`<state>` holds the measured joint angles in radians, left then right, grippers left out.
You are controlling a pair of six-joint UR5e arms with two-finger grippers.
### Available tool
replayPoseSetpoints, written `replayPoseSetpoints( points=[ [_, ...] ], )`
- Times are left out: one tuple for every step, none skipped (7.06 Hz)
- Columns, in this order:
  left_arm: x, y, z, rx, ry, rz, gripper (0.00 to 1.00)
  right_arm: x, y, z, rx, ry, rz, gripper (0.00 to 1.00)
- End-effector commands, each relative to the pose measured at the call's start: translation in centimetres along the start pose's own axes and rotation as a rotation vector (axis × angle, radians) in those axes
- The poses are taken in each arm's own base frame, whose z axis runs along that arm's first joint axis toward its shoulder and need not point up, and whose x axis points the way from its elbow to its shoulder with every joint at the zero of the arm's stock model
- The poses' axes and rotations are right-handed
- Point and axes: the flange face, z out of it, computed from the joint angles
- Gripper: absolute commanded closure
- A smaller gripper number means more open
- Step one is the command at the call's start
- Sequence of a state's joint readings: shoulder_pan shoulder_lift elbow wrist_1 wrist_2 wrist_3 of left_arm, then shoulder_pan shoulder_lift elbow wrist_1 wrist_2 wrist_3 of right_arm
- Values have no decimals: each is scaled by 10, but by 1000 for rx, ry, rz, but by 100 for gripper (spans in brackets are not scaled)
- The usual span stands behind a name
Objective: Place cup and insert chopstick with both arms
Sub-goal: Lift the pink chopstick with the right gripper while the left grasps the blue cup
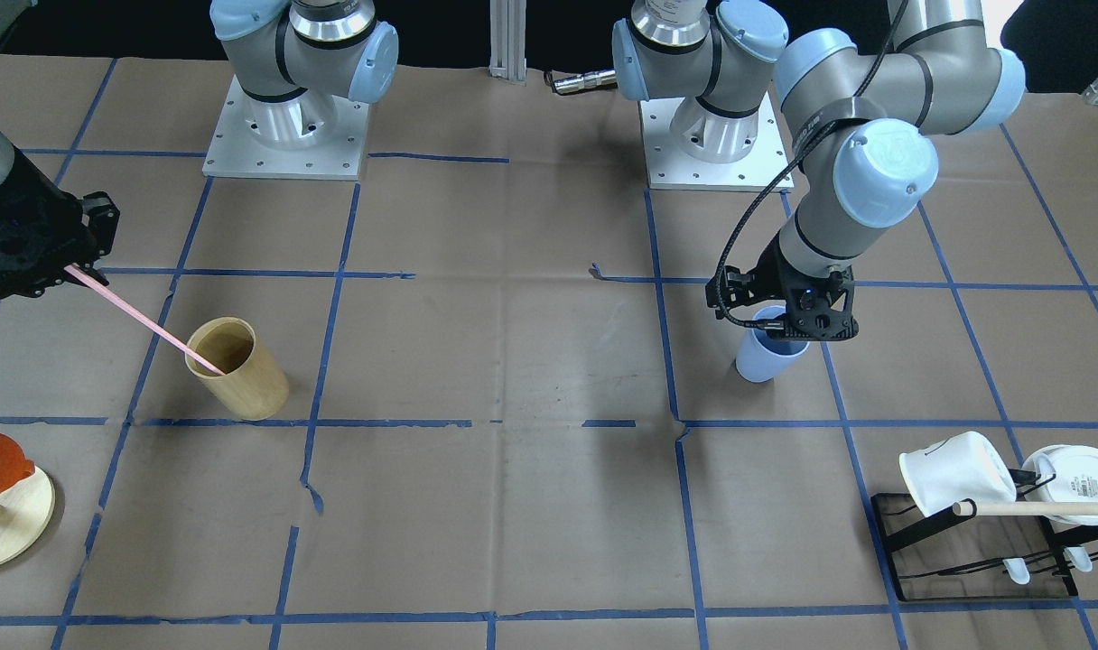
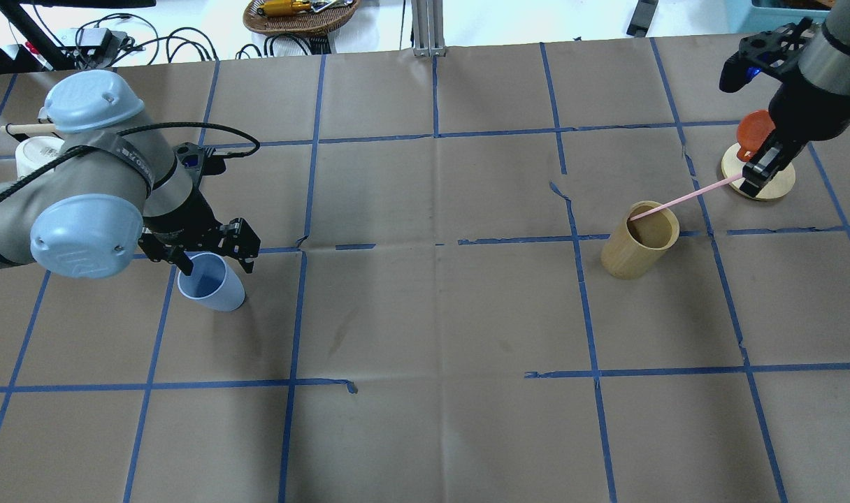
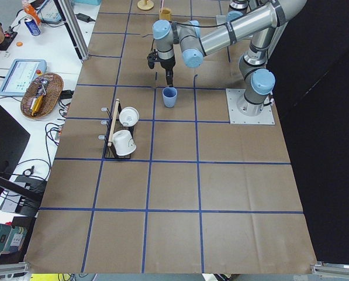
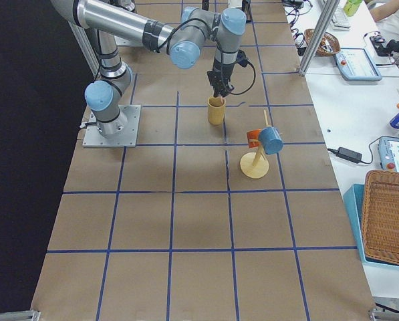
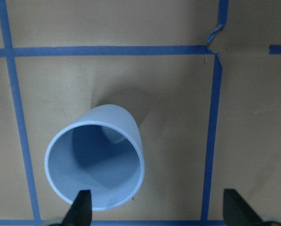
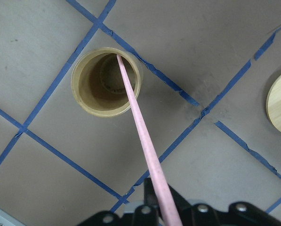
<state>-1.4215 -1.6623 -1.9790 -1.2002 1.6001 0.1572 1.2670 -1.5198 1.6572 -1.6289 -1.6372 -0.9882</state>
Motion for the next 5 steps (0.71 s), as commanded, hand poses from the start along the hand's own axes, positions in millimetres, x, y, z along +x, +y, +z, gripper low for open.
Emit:
replayPoseSetpoints(
  points=[
    [3,-9,24,6,6,24,3,-2,4,-27,-12,-11,2,98],
    [0,-4,32,-14,9,19,3,-3,6,-44,-20,-22,3,98],
    [-1,2,45,-39,14,13,4,-3,9,-66,-23,-19,6,98],
    [-2,1,53,-47,16,10,7,-3,11,-80,-35,-9,6,98],
    [-2,-2,53,-49,14,12,36,-4,13,-86,-30,-1,5,98]
  ],
)
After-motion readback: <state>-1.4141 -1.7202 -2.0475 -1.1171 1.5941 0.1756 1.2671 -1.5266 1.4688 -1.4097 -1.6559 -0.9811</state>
